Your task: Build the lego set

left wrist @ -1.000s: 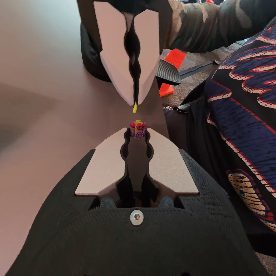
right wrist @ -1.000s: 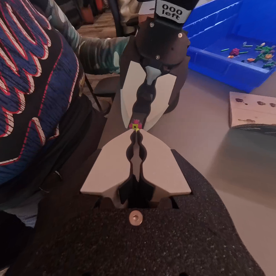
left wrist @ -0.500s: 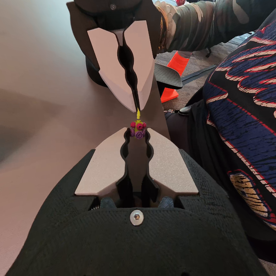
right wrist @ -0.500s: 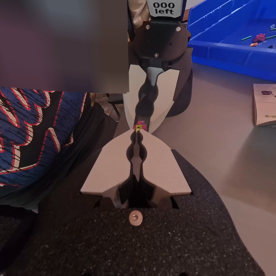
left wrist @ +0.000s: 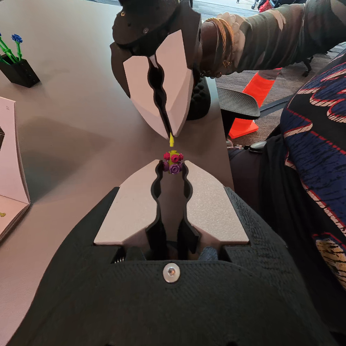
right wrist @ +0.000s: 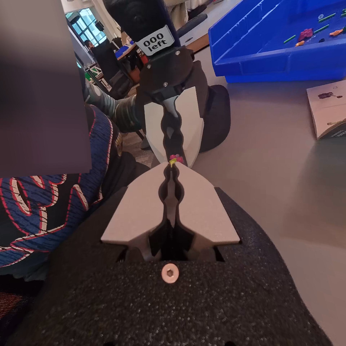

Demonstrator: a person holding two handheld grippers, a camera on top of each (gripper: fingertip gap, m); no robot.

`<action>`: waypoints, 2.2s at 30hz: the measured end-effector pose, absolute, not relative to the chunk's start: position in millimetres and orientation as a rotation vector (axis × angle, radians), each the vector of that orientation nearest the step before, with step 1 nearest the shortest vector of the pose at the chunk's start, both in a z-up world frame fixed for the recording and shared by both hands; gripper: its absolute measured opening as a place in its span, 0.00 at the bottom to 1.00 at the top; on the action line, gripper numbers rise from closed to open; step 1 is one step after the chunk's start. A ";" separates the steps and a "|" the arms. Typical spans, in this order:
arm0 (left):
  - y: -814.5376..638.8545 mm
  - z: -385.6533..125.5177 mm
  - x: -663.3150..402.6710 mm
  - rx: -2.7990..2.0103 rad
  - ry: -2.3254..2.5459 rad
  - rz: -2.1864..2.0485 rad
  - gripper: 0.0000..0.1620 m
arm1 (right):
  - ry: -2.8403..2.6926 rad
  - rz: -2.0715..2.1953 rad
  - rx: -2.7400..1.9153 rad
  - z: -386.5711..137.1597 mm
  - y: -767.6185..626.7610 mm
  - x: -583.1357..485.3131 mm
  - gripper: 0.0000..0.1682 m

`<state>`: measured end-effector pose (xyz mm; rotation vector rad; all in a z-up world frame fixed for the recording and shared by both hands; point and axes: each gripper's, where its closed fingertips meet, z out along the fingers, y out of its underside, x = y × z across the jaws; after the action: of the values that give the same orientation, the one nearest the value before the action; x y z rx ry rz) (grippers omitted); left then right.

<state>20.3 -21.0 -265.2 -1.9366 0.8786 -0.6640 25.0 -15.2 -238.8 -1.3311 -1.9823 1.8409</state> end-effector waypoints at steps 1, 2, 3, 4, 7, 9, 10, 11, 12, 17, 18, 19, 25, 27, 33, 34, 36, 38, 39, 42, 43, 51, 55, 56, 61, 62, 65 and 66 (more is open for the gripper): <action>-20.5 -265.5 20.1 -1.939 0.877 -0.657 0.12 | -1.990 1.831 -1.339 -240.1 -15.6 24.6 0.01; -20.0 -265.6 19.9 -1.941 0.874 -0.650 0.12 | -1.997 1.823 -1.349 -241.5 -16.0 24.3 0.01; -19.1 -265.5 19.2 -1.941 0.865 -0.643 0.12 | -2.002 1.821 -1.355 -242.3 -16.4 24.3 0.01; -18.3 -265.1 18.4 -1.941 0.856 -0.636 0.12 | -1.998 1.824 -1.362 -242.2 -16.3 24.2 0.01; -16.5 -264.6 17.2 -1.940 0.841 -0.612 0.12 | -1.976 1.829 -1.383 -241.9 -14.1 23.1 0.01; -16.2 -265.2 17.2 -1.942 0.843 -0.598 0.12 | -1.977 1.827 -1.388 -242.5 -14.0 22.8 0.01; -16.1 -265.9 17.3 -1.945 0.845 -0.592 0.12 | -1.981 1.823 -1.387 -242.9 -14.4 22.8 0.01; -16.0 -266.5 17.5 -1.948 0.849 -0.584 0.12 | -1.984 1.820 -1.387 -243.2 -14.6 22.8 0.01; -15.9 -267.0 17.7 -1.950 0.852 -0.578 0.12 | -1.985 1.819 -1.387 -243.4 -14.6 22.8 0.01; -15.9 -267.9 18.4 -1.952 0.860 -0.557 0.12 | -1.985 1.804 -1.392 -244.7 -14.4 22.1 0.01; -15.8 -267.6 18.3 -1.950 0.857 -0.557 0.12 | -1.984 1.803 -1.392 -244.7 -14.2 22.0 0.01; -15.9 -267.3 18.4 -1.949 0.856 -0.560 0.12 | -1.985 1.802 -1.392 -244.7 -14.3 21.9 0.01; -16.7 -273.6 20.4 -1.984 0.890 -0.535 0.12 | -2.019 1.766 -1.419 -250.4 -15.8 21.3 0.01; -17.4 -277.0 20.7 -1.999 0.910 -0.511 0.12 | -2.048 1.740 -1.454 -254.9 -16.3 22.1 0.01; -15.6 -294.5 20.2 -2.133 0.935 -0.460 0.12 | -2.130 1.535 -1.564 -273.8 -12.1 24.2 0.01; -15.7 -297.6 20.2 -2.157 0.941 -0.459 0.12 | -2.142 1.508 -1.575 -276.4 -12.0 24.5 0.01; -16.2 -301.0 20.5 -2.183 0.951 -0.461 0.12 | -2.152 1.491 -1.589 -278.9 -12.2 24.3 0.01; -16.4 -301.6 20.5 -2.189 0.949 -0.466 0.12 | -2.148 1.496 -1.599 -279.1 -12.0 23.7 0.01; -16.2 -302.0 20.3 -2.193 0.947 -0.468 0.12 | -2.146 1.493 -1.606 -279.8 -11.9 23.3 0.01; -16.9 -303.5 20.7 -2.199 0.956 -0.470 0.11 | -2.148 1.490 -1.608 -280.7 -12.6 22.9 0.01; -16.7 -303.4 20.6 -2.199 0.954 -0.470 0.11 | -2.144 1.494 -1.608 -280.6 -12.6 22.6 0.01; -17.9 -306.6 21.0 -2.216 0.966 -0.471 0.11 | -2.168 1.459 -1.612 -285.1 -13.8 23.0 0.01; -17.7 -307.4 20.6 -2.229 0.956 -0.487 0.11 | -2.181 1.429 -1.600 -287.3 -14.3 23.3 0.01; -17.8 -307.6 20.6 -2.231 0.956 -0.491 0.11 | -2.182 1.424 -1.596 -287.6 -14.2 23.4 0.01; -18.9 -307.6 21.6 -2.225 0.971 -0.498 0.11 | -2.192 1.434 -1.597 -288.1 -15.0 23.6 0.01; -19.0 -307.6 21.7 -2.224 0.973 -0.499 0.11 | -2.195 1.436 -1.598 -288.1 -15.1 23.7 0.01; -19.6 -307.7 22.1 -2.223 0.980 -0.504 0.11 | -2.207 1.433 -1.589 -288.5 -15.8 23.8 0.01; -19.7 -307.7 22.2 -2.223 0.981 -0.506 0.11 | -2.209 1.432 -1.585 -288.4 -16.2 23.6 0.01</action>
<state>22.2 -19.7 -307.7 -2.2230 0.9814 -0.5057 23.6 -16.2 -288.4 -1.5852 -2.2091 1.4320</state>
